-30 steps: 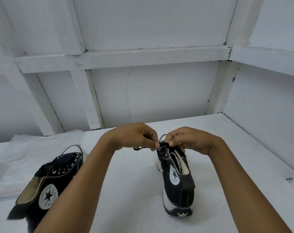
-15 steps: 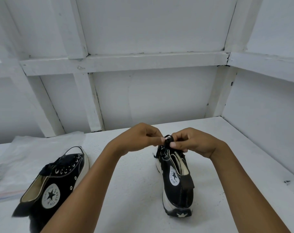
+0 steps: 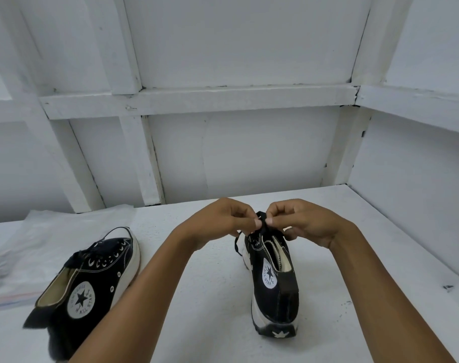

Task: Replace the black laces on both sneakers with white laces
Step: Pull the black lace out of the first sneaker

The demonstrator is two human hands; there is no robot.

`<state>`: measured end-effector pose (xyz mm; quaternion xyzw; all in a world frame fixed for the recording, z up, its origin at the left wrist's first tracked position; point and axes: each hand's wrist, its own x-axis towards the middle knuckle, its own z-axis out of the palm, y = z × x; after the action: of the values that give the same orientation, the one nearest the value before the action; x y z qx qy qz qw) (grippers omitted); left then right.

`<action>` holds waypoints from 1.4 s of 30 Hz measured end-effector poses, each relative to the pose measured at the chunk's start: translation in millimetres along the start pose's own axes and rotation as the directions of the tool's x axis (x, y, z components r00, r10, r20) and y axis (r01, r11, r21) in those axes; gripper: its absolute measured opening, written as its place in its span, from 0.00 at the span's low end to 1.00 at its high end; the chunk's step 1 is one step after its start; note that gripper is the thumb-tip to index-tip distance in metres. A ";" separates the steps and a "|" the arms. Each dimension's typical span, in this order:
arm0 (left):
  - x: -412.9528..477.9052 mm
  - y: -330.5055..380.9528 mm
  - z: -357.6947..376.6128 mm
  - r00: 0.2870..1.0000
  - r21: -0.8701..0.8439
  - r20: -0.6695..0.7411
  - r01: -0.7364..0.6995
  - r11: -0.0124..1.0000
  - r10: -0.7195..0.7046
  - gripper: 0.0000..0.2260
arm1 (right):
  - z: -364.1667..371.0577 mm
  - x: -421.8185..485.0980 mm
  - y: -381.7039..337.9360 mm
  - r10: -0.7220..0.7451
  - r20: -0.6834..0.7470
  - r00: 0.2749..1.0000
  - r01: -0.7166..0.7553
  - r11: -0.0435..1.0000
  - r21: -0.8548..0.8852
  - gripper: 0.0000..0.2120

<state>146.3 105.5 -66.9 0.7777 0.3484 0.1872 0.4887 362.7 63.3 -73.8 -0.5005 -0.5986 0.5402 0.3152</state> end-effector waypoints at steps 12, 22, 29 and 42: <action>5.1 8.6 3.1 0.965 -0.476 -0.183 0.079 0.876 -0.186 0.05 | -2.7 -4.9 -4.0 0.006 0.032 0.999 -0.009 0.994 0.107 0.14; -0.2 8.2 10.1 0.996 -0.147 -0.048 0.067 0.987 -0.074 0.07 | -3.1 -4.4 5.1 -0.021 0.010 1.000 0.018 0.967 0.252 0.13; 5.2 8.0 8.4 0.977 -0.669 -0.108 0.068 0.741 -0.186 0.05 | -9.4 -8.4 8.9 -0.029 -0.047 0.998 0.037 0.983 0.180 0.17; 6.9 17.6 18.9 0.995 -0.291 -0.010 0.090 0.952 -0.097 0.05 | -1.6 4.2 2.6 0.011 -0.415 0.910 0.170 0.902 0.397 0.07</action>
<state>169.3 93.6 -60.1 0.6777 0.3594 0.2225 0.6017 363.6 67.6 -76.7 -0.4955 -0.4081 0.5277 0.5563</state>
